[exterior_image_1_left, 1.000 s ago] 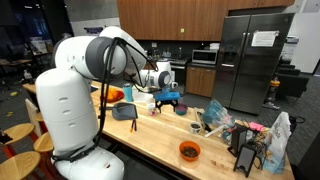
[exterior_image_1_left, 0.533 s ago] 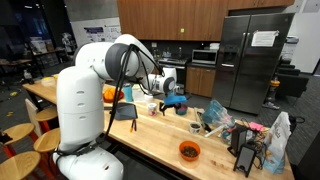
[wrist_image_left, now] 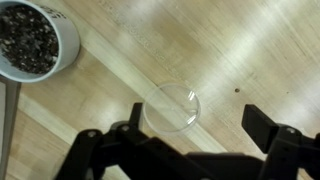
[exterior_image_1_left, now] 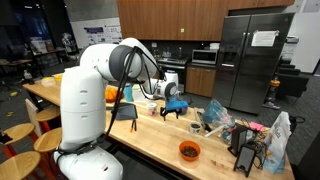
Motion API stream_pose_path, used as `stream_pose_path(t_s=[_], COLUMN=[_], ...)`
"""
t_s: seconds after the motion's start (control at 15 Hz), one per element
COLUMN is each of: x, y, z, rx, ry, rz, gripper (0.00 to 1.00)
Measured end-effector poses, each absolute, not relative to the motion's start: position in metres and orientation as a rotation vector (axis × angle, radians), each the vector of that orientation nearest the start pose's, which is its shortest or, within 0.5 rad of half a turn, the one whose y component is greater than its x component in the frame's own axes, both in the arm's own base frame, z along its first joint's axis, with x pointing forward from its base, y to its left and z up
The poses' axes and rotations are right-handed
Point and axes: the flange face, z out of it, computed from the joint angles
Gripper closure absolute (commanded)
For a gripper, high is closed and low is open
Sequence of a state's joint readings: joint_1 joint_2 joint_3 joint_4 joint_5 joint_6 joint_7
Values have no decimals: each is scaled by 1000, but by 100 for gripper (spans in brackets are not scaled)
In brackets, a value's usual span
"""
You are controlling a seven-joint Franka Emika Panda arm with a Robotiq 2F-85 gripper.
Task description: Put the clear lid on the white and pink container.
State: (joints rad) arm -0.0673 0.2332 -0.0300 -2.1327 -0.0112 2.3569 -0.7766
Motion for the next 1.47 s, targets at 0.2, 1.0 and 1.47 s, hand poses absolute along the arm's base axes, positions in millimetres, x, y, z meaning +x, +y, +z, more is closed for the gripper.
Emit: stream_pose_path(t_s=[0.2,1.0,1.47], x=[565,564,566], y=[-54,-54,-50], z=[296,295,286], rx=[-2969,-2970,-2955], ry=[-1071,-1072,-1083], rz=[22,18,34], gripper=[0,0,0])
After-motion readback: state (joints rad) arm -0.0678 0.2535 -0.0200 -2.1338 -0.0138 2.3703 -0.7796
